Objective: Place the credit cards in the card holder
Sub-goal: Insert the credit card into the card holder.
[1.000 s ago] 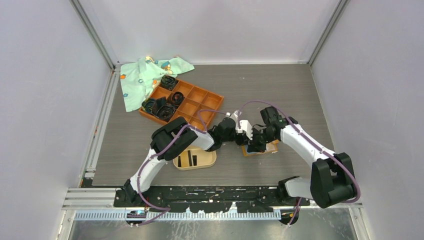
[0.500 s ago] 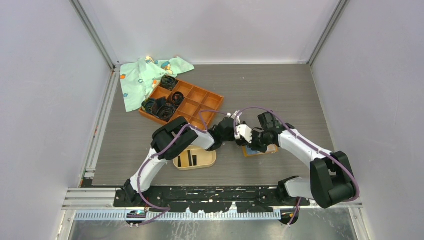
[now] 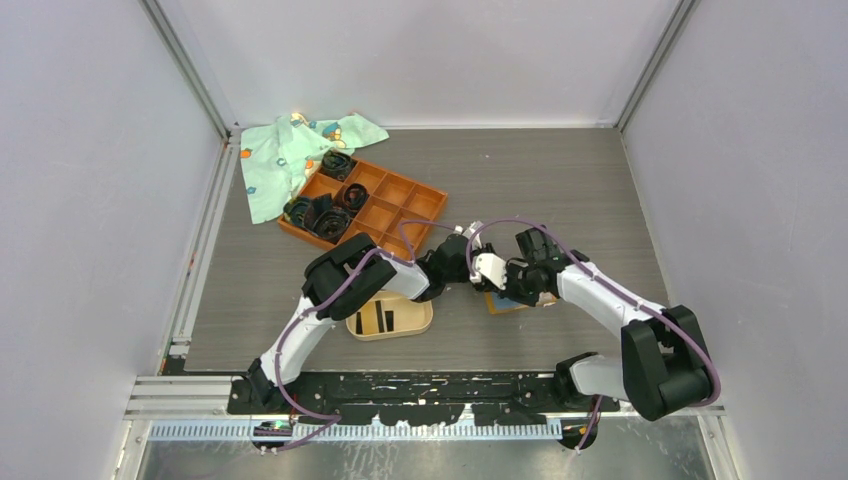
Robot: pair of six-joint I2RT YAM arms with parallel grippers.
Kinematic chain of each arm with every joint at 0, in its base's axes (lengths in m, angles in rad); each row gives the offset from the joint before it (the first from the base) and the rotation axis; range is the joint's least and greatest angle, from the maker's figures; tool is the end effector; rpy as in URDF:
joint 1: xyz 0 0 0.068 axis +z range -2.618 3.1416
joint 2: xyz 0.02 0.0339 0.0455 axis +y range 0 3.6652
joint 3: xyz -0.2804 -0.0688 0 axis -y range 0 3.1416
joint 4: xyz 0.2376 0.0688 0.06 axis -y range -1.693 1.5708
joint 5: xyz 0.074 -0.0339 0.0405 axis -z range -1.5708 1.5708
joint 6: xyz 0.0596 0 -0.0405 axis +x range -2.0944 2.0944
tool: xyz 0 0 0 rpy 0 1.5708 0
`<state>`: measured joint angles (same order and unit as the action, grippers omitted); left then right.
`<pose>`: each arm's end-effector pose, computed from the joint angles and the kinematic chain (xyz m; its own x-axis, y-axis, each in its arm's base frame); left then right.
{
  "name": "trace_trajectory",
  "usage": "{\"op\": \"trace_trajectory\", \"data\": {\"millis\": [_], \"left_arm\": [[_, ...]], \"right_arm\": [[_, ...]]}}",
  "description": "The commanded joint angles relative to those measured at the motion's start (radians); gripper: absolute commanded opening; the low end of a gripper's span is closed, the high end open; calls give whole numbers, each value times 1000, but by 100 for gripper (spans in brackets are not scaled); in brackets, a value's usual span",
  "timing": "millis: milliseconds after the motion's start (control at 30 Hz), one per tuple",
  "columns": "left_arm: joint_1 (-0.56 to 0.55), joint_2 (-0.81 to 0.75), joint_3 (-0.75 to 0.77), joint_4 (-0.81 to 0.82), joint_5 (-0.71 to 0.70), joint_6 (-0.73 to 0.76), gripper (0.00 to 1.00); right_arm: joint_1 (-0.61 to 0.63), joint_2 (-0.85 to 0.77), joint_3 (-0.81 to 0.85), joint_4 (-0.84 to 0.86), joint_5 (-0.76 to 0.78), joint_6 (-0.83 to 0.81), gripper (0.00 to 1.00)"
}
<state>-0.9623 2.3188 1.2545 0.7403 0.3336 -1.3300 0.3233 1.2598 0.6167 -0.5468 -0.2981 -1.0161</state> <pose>0.2709 -0.4230 0.0989 -0.9686 -0.2149 -0.1248 0.0505 0.3217 -0.9455 0.1926 0.0830 0.1644 -0.1175 -0.8963 -0.4276 -0.9627 0.2084 -0.1724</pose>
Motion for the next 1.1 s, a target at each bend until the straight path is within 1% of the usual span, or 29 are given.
{"op": "trace_trajectory", "data": {"millis": [0, 233, 333, 433, 600, 667, 733, 900, 1067], "left_arm": [[-6, 32, 0, -65, 0, 20, 23], [-4, 28, 2, -63, -2, 21, 24], [-4, 26, 3, -60, -7, 23, 25], [0, 17, 6, -57, -12, 26, 27], [10, -16, 5, -72, -27, 51, 29], [13, -29, 3, -84, -31, 66, 30], [16, -40, 2, -93, -35, 73, 31], [19, -63, -14, -103, -39, 85, 31], [19, -81, -27, -118, -38, 102, 32]], "right_arm": [[-40, -41, 0, 9, 52, 0, 3], [-82, -41, -14, 77, 114, 46, 3], [-102, -39, -4, 94, 114, 87, 3], [-139, -40, 31, 43, 19, 131, 5], [-217, -42, 108, -143, -234, 111, 9], [-253, -41, 124, -190, -297, 100, 11], [-305, -33, 135, -201, -339, 103, 13], [-433, -10, 151, -154, -385, 197, 18], [-469, 30, 163, -28, -304, 384, 20]]}}
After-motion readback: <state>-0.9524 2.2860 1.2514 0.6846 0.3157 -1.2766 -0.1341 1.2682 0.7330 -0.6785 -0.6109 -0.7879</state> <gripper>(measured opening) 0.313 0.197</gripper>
